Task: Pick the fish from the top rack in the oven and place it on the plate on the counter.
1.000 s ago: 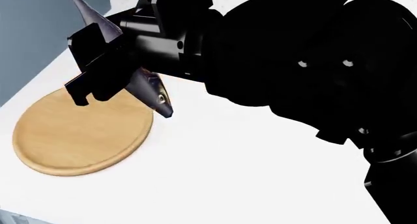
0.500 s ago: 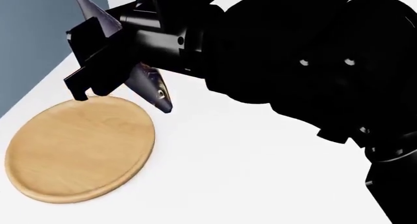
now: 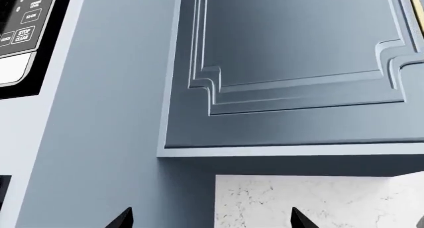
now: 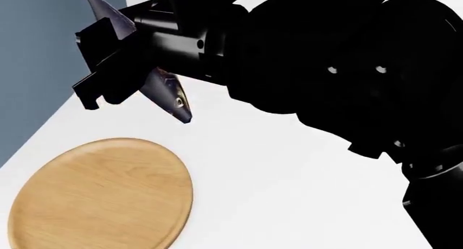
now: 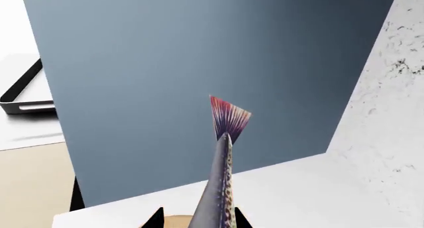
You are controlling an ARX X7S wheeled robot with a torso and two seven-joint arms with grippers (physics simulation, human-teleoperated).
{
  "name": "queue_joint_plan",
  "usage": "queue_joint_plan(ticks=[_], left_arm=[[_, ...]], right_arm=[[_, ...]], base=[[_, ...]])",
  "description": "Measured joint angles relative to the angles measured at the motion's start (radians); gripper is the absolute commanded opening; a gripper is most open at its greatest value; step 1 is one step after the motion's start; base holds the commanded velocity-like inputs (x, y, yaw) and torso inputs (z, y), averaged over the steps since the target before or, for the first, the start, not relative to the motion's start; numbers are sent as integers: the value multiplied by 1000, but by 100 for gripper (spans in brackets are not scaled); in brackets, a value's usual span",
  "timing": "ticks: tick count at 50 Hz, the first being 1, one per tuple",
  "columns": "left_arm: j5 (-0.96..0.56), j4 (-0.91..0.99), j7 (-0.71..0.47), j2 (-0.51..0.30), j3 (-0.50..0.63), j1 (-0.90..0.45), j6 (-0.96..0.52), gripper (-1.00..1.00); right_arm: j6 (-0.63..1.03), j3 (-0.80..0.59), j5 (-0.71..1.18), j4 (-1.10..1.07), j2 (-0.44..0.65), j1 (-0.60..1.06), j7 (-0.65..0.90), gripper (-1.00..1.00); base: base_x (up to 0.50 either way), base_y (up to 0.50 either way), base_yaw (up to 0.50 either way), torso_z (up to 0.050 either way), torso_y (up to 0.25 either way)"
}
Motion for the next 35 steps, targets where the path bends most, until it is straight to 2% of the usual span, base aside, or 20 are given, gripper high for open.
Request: queue_joint_plan(ticks=[9,35], left_arm=[[-3,1,1,-9,-2,2,7,100],[16,8,1,-35,-4,37,41,100]], right_arm=[[-20,-28,-41,51,-40,-7,-39,-100],[-154,-151,-221,407,-262,-47,-244,-100]], base=[[0,0,0,0,0],[0,0,0,0,0]])
